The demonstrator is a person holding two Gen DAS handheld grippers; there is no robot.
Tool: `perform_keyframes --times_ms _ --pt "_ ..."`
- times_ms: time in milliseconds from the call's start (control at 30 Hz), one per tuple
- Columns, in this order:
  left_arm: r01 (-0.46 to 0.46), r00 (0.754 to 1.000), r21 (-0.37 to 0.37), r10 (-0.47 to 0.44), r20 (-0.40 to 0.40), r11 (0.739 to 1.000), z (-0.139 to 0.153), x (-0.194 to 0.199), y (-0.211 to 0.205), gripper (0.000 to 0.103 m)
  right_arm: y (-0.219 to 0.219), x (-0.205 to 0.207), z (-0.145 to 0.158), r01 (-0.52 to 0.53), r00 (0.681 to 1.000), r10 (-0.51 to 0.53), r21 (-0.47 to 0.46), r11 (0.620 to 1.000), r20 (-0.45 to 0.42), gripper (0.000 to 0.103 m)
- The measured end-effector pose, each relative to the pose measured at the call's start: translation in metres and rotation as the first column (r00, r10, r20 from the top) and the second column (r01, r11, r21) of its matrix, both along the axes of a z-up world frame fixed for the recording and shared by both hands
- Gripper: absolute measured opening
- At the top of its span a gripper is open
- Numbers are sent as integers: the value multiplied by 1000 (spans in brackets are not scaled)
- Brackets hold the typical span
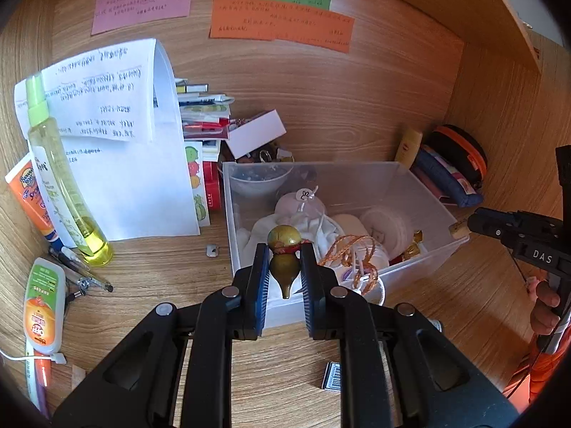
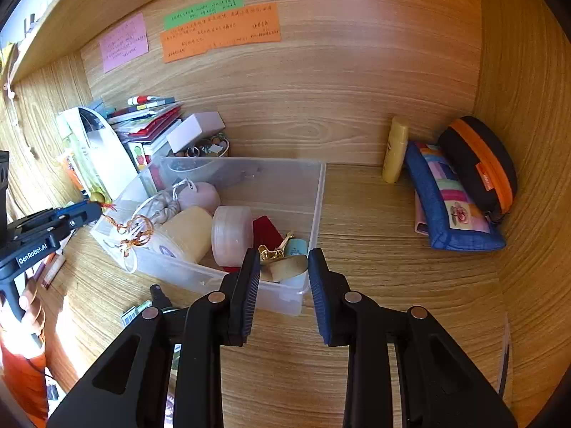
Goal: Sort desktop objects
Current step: 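Carry gourd pendant in left gripper while right gripper carries eraser over clear box, then open left gripper to drop gourd pendant while right gripper releases eraser into box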
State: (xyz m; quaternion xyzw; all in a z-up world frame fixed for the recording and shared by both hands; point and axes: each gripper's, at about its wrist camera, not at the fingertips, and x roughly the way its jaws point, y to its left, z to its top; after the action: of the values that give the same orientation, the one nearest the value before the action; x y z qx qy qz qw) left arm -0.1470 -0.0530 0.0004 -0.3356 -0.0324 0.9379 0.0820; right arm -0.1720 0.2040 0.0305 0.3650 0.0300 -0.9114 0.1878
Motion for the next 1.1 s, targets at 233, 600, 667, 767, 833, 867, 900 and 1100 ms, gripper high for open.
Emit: perform_keyframes --times_ms 233,600,667,767,833,867,900,1100 --pt "12 999 -2 -12 37 1000 -13 -8 0 16 -13 -13 -11 -29 999 29 17 999 27 25" --pt "7 1000 -37 -6 30 999 -15 -8 4 17 -25 -24 -26 -45 996 42 32 998 72 26" --pt "10 1000 -41 -9 30 999 -14 -7 4 18 -26 -23 -26 -51 996 48 28 998 75 26" --pt "9 1000 -48 -8 21 999 -12 -4 6 32 -29 -21 -24 -50 996 47 42 998 73 26" --pt "13 1000 -54 -12 10 998 -10 -1 8 33 -30 -20 -23 -53 996 50 47 997 72 27" --pt "14 1000 -55 -14 6 998 -8 0 8 34 -29 -19 -22 -54 996 50 50 997 69 31" --pt "16 1000 -55 -16 4 998 -7 2 9 37 -29 -17 -21 -54 997 50 52 997 64 35" --pt "14 1000 -64 -15 -23 998 -1 12 12 51 -31 -7 -16 -69 997 66 65 995 41 50"
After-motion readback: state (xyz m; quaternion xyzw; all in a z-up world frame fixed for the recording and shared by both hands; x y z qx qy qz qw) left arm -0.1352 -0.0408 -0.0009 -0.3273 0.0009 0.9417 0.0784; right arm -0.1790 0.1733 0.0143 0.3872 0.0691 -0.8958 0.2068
